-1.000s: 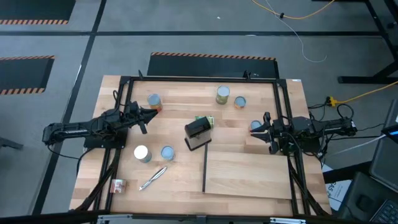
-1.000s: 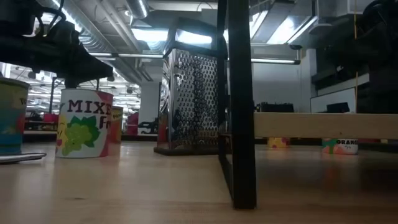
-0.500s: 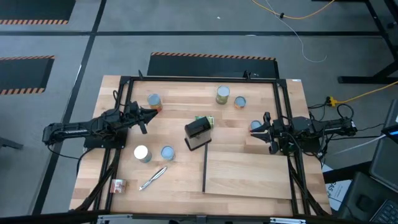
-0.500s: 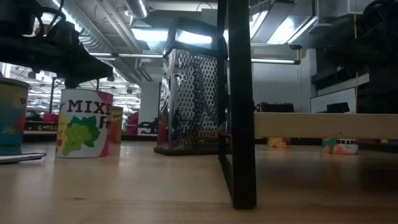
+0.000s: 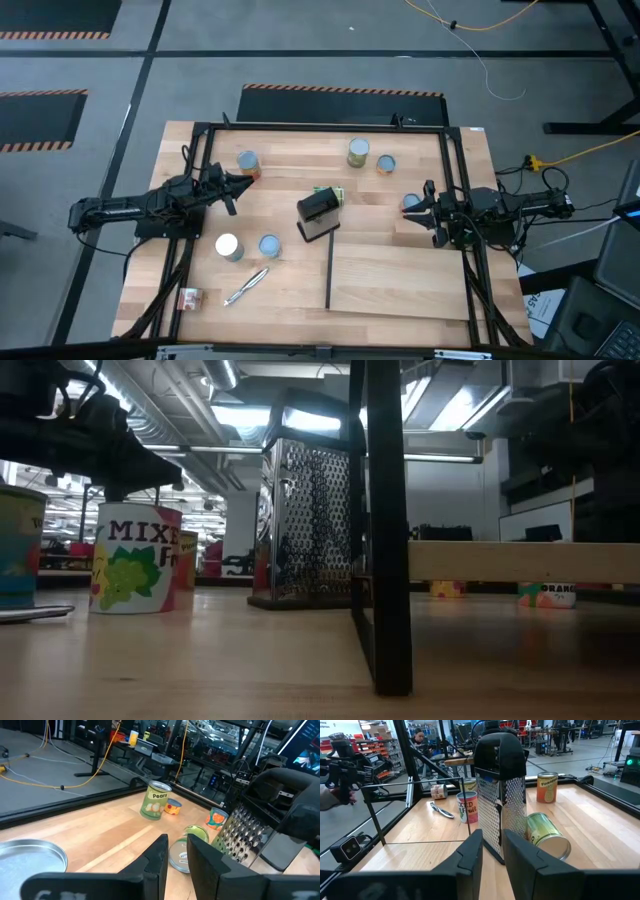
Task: Pick and place cans onto a shelf
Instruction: Put the large canned pineapple on the shelf
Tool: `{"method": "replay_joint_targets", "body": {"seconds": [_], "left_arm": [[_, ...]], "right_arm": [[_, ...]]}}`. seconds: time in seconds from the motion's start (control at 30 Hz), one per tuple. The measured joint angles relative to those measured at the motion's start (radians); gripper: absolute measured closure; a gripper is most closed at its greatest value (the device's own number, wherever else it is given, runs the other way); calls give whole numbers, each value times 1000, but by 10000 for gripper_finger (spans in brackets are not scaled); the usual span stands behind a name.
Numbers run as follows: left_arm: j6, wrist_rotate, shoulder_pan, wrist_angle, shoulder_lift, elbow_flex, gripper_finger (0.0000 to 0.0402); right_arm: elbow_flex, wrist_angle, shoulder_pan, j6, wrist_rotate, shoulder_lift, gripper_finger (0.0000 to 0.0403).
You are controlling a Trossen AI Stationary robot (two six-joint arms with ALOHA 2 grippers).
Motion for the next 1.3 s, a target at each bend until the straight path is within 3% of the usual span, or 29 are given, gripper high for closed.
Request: {"method": "replay_joint_targets", "body": {"seconds": [0.6, 1.13, 1.3], "left_arm": [[181, 0, 0, 13, 0, 0, 337], [187, -2, 0, 13, 0, 0, 337], [187, -56, 0, 13, 0, 0, 337]], "right_arm": [[0, 4, 0, -26, 0, 0, 324], [0, 0, 0, -21, 0, 0, 324], [0, 1, 0, -21, 0, 0, 324]]}}
